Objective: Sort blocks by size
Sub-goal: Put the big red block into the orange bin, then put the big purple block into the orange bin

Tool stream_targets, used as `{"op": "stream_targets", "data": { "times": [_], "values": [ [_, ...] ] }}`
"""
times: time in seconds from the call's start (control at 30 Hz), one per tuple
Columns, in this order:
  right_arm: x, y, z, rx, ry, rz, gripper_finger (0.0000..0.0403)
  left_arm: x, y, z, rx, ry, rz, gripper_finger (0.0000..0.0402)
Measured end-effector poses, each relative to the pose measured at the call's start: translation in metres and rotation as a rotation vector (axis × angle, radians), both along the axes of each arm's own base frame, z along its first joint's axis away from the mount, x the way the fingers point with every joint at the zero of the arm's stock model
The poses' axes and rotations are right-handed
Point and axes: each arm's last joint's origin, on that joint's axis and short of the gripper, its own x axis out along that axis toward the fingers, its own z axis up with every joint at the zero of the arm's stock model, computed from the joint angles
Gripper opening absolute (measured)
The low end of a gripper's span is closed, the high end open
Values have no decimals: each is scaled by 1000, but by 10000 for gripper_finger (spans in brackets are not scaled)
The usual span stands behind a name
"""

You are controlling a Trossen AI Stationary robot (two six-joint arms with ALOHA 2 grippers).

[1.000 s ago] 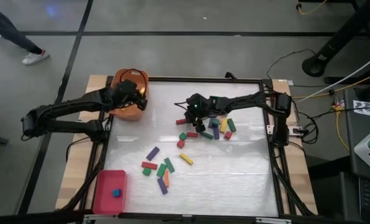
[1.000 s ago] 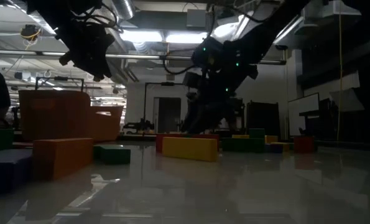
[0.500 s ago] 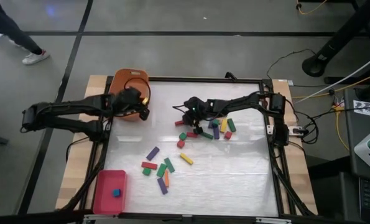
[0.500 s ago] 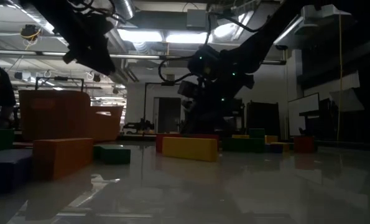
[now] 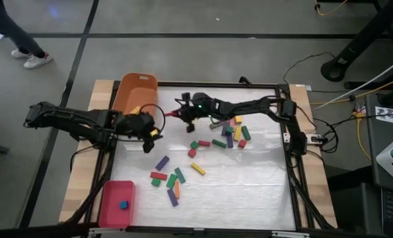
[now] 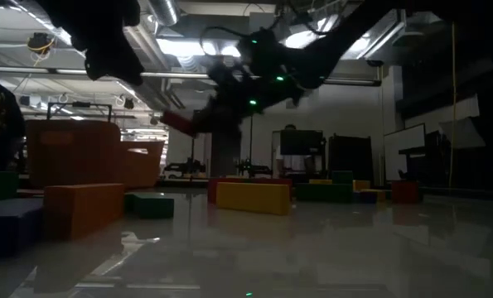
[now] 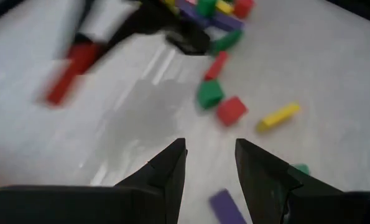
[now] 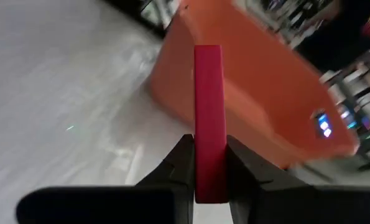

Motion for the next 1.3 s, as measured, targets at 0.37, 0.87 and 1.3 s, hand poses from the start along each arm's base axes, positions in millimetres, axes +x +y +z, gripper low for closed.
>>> {"op": "stream_targets", "data": {
  "times": [0.37,0.87,1.3],
  "values": [
    [69,-23,38,-152,-180,21,70,-4,-29,0,-75,-4,-98,127],
    [97,-38,26,-192,-210,-5,136,-8,-42,-1,-116,-5,-136,127],
    [43,-28,84,-138,275,-22,176,-3,-44,-5,-103,20,-140,127]
  ]
}}
